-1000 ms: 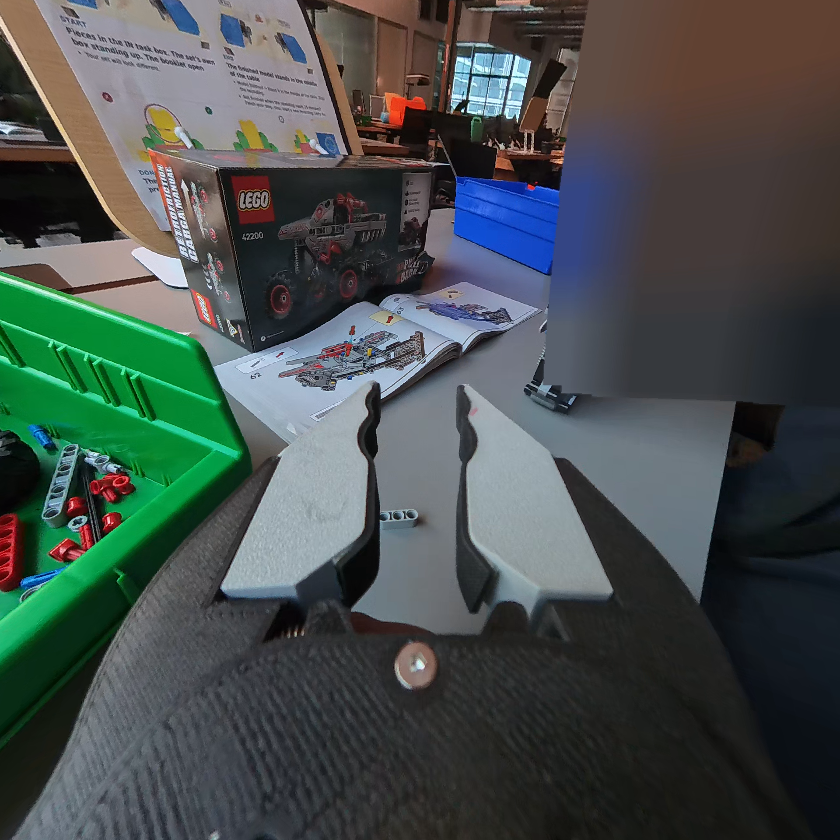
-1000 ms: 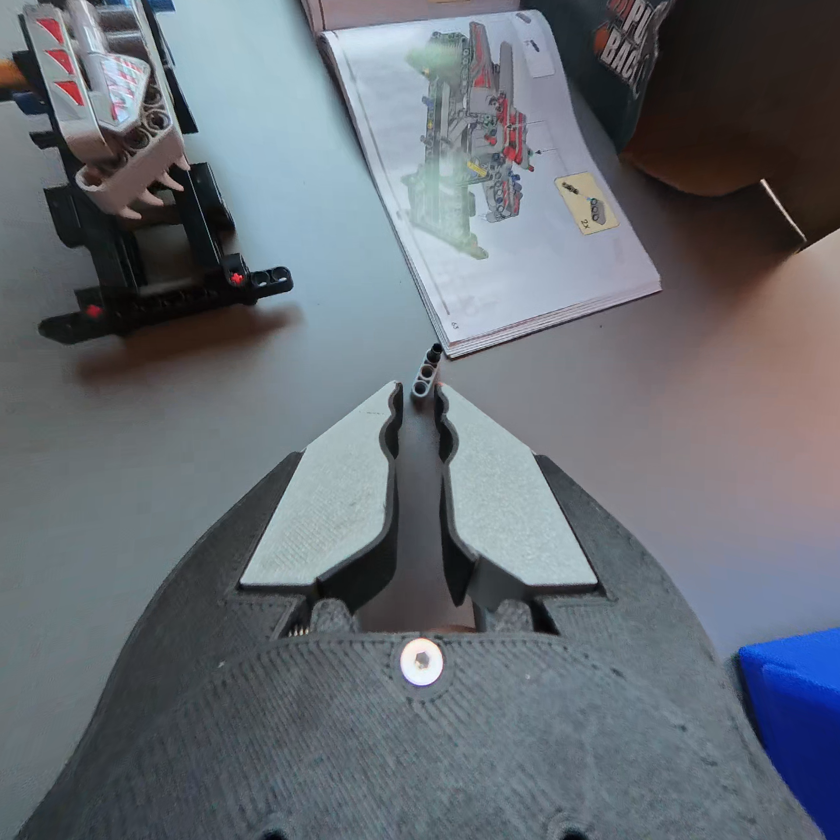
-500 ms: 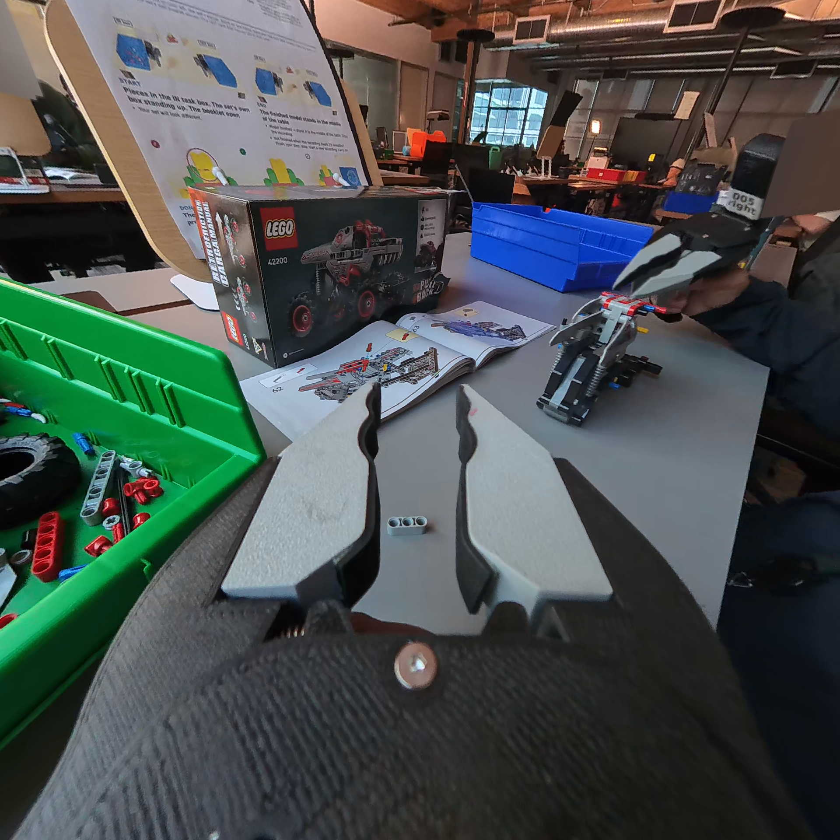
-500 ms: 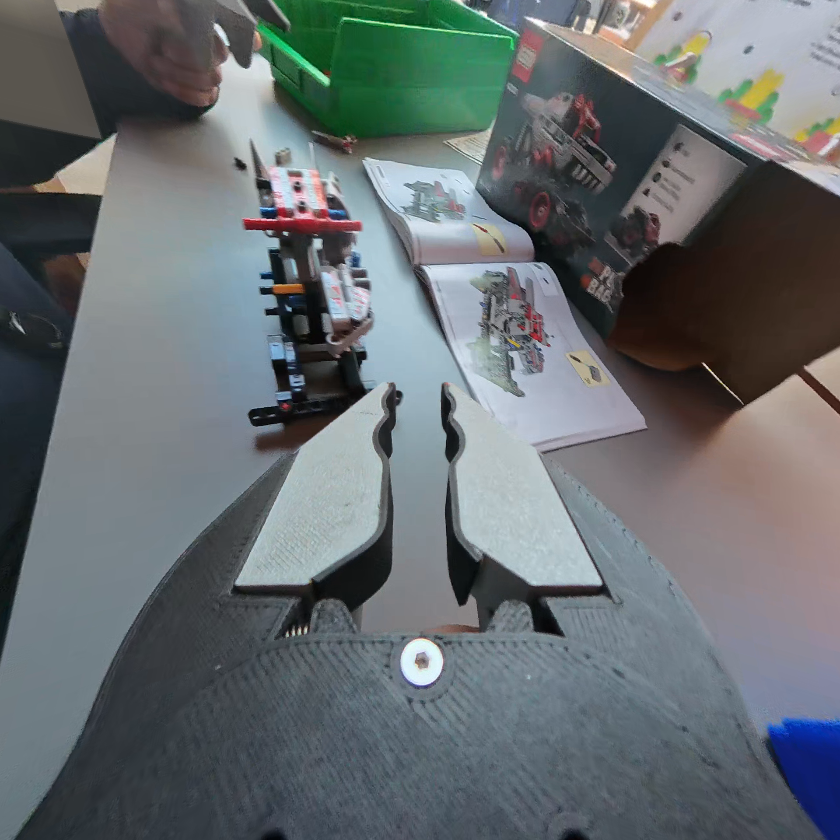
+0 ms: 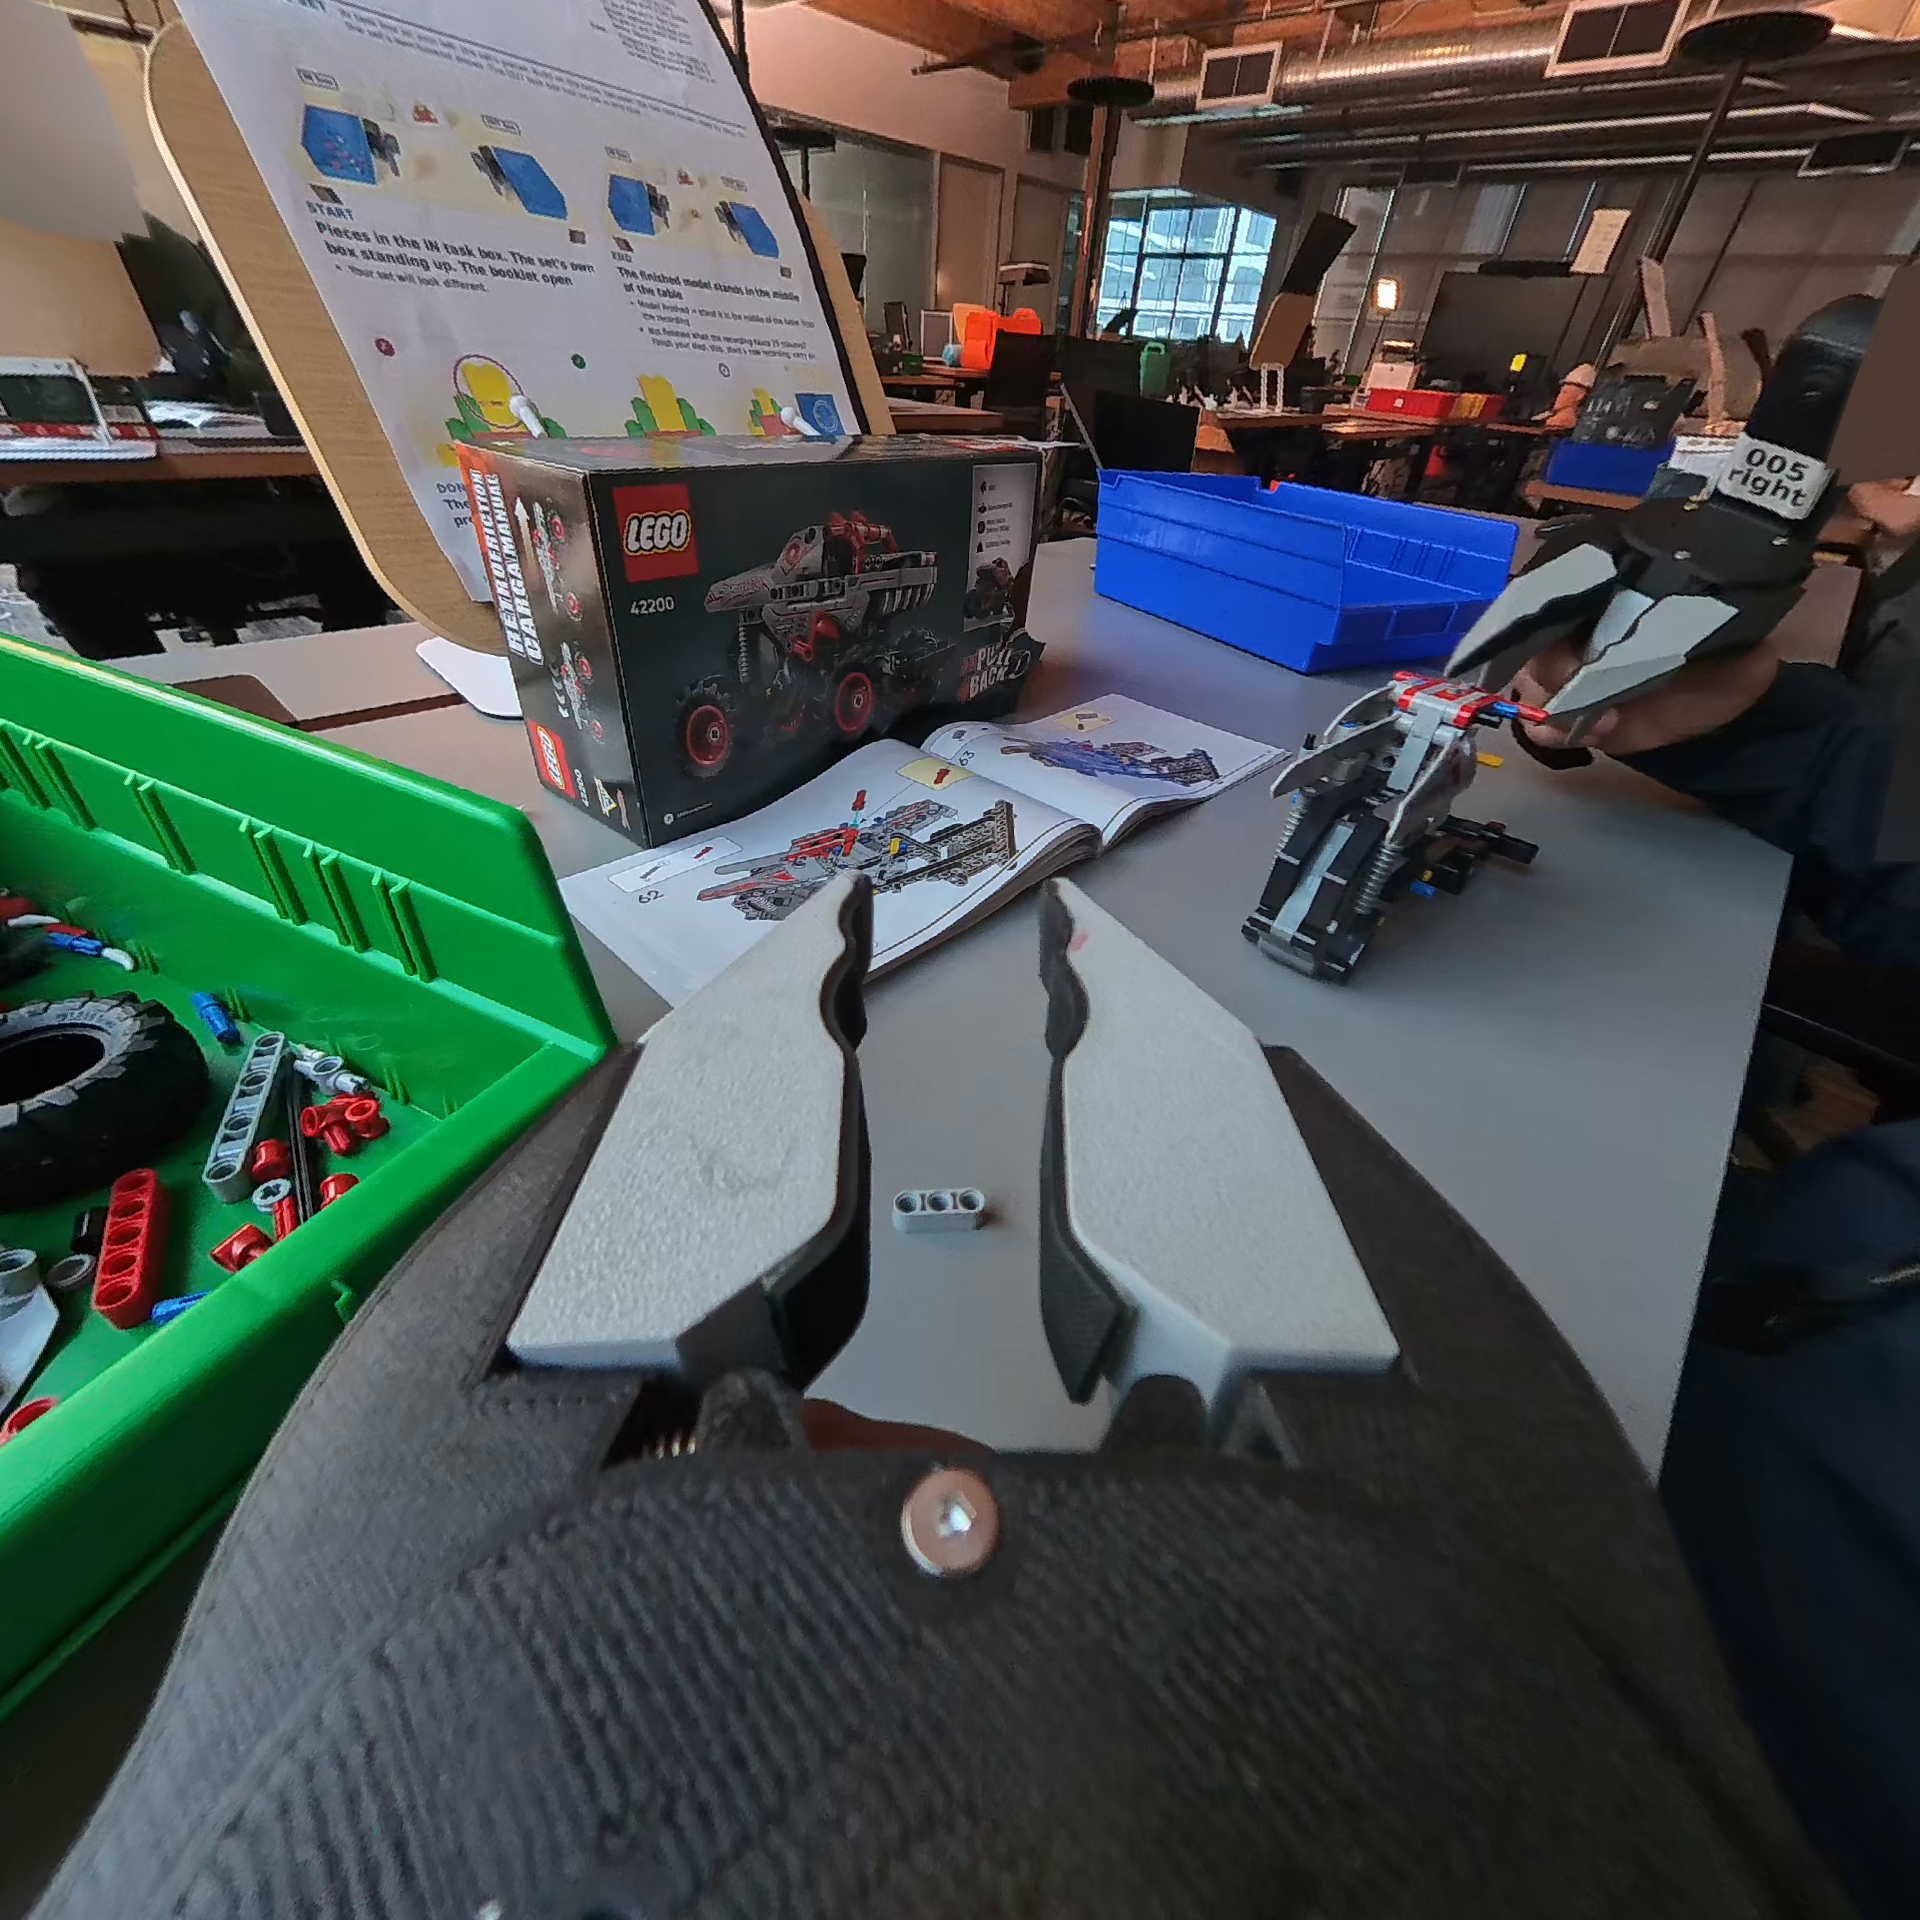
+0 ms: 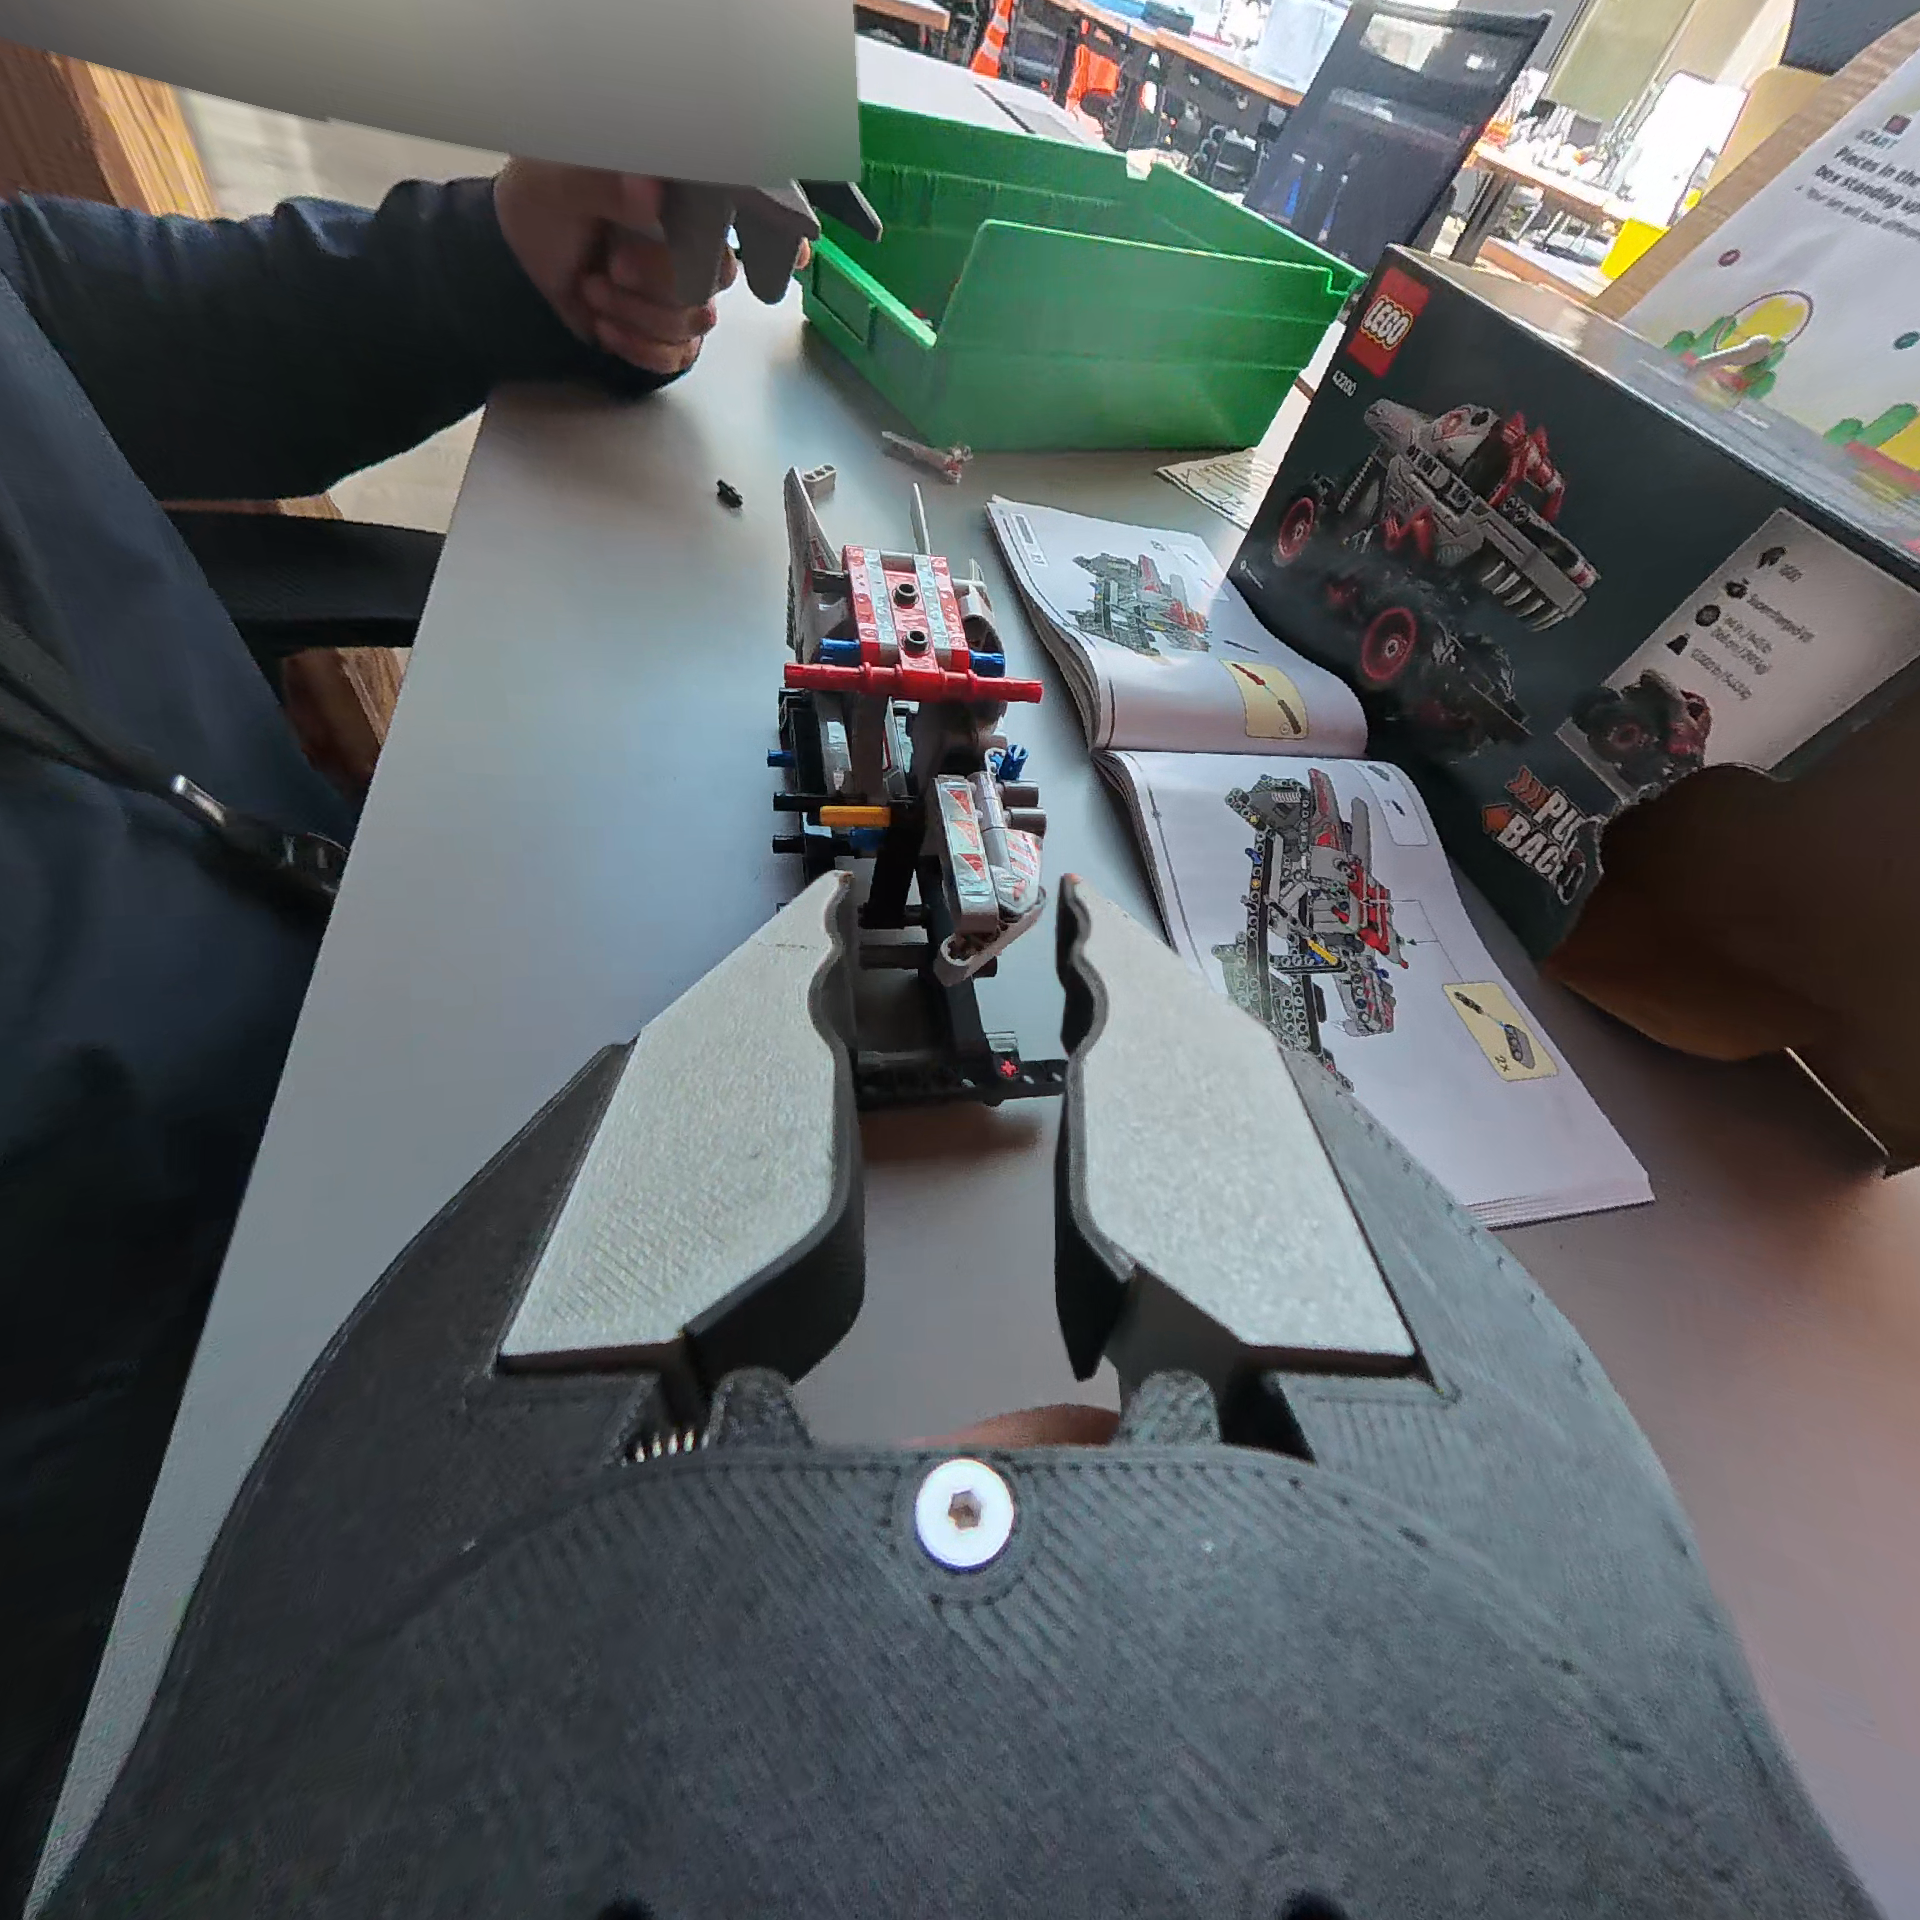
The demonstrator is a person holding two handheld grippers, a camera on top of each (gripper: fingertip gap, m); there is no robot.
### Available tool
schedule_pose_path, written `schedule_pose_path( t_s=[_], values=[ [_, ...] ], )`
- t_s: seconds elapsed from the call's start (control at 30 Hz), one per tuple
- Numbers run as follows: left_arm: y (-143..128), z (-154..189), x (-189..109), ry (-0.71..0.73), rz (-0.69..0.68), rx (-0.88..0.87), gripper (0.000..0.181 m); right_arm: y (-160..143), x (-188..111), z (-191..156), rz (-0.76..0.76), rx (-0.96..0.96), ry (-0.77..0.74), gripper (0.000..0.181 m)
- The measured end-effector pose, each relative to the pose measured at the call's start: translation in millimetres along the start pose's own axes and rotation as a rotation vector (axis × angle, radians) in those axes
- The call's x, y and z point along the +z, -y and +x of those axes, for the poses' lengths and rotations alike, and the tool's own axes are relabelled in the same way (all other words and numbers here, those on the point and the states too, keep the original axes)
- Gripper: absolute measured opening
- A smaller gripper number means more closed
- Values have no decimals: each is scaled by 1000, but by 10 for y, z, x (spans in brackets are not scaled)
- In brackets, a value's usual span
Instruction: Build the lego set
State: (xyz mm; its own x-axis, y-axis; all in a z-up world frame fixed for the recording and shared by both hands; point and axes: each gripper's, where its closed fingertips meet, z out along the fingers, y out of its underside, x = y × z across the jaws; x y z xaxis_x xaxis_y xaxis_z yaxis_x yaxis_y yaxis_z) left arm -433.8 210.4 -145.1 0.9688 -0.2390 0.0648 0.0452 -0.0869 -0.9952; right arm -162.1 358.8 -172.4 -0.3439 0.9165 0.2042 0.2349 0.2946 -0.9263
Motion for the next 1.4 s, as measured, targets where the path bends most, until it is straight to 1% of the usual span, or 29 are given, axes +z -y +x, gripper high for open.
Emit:
schedule_pose_path(
  t_s=[0.1, 0.3, 0.47, 0.6, 0.73, 1.4],
  values=[
    [-23, 11, 24, -17, -18, -11, 30, -18, 29, -20, -4, 8, 13, 38],
    [-17, 27, 19, -16, -13, 6, 30, -212, 91, 1, -90, 16, 23, 40],
    [-22, 48, 22, -12, -17, 30, 31, -207, 54, 89, -65, 63, 3, 39],
    [-7, 68, 9, -15, -5, 45, 31, -239, 54, 142, -74, 85, -11, 42],
    [2, 83, -1, -15, 4, 61, 31, -195, 65, 136, -53, 97, -3, 42],
    [-1, 83, 0, -13, 2, 61, 31, -169, 36, 148, -49, 69, -26, 41]
  ],
)
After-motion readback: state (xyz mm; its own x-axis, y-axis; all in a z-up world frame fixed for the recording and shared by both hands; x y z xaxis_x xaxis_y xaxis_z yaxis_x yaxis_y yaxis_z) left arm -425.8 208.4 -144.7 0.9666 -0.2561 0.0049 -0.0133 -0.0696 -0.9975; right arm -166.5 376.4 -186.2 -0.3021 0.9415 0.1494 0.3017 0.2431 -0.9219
